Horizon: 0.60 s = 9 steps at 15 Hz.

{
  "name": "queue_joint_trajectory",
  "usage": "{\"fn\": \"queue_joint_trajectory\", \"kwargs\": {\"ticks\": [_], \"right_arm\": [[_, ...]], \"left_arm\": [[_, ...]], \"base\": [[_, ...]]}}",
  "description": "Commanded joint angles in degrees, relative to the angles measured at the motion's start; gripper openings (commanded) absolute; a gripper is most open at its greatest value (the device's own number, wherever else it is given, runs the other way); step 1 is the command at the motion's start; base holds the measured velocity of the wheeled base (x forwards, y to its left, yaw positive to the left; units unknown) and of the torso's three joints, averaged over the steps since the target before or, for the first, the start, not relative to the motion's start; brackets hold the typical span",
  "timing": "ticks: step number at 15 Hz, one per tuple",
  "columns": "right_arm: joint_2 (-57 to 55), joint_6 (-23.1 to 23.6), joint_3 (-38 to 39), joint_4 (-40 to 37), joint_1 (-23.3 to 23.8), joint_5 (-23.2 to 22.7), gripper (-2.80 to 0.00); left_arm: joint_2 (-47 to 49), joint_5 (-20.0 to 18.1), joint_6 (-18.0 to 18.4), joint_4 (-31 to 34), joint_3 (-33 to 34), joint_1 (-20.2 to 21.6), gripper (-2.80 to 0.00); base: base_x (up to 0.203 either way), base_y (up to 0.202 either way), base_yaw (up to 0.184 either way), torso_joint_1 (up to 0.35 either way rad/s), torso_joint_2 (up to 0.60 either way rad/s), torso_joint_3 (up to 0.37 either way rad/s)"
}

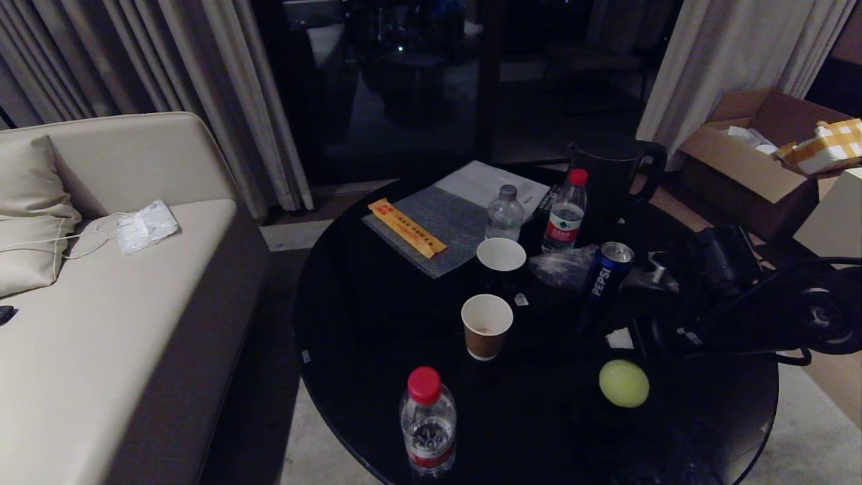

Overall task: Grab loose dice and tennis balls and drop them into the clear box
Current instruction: Pick up the ball on the table

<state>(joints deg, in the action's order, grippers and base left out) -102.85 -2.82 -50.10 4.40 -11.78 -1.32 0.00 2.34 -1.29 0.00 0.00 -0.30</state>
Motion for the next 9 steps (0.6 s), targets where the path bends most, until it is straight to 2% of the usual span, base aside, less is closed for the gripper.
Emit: {"fn": "queue_joint_trajectory", "kwargs": {"ticks": [1, 6, 9], "right_arm": [[-1.14, 2.22, 0.68, -0.18, 0.95, 0.17, 0.0], [-1.56, 7.54, 3.0, -0.29, 1.32, 0.19, 0.0], [-2.89, 8.62, 3.0, -0.35, 1.23, -1.15, 0.0]], "left_arm": [[0.09, 0.03, -0.03, 0.0, 0.09, 0.04, -2.8], [0.09, 0.03, -0.03, 0.0, 0.09, 0.04, -2.8], [0.09, 0.03, -0.03, 0.0, 0.09, 0.04, -2.8]], "base": [[0.0, 0.0, 0.0, 0.0, 0.0, 0.0], [0.0, 0.0, 0.0, 0.0, 0.0, 0.0], [0.0, 0.0, 0.0, 0.0, 0.0, 0.0]]}}
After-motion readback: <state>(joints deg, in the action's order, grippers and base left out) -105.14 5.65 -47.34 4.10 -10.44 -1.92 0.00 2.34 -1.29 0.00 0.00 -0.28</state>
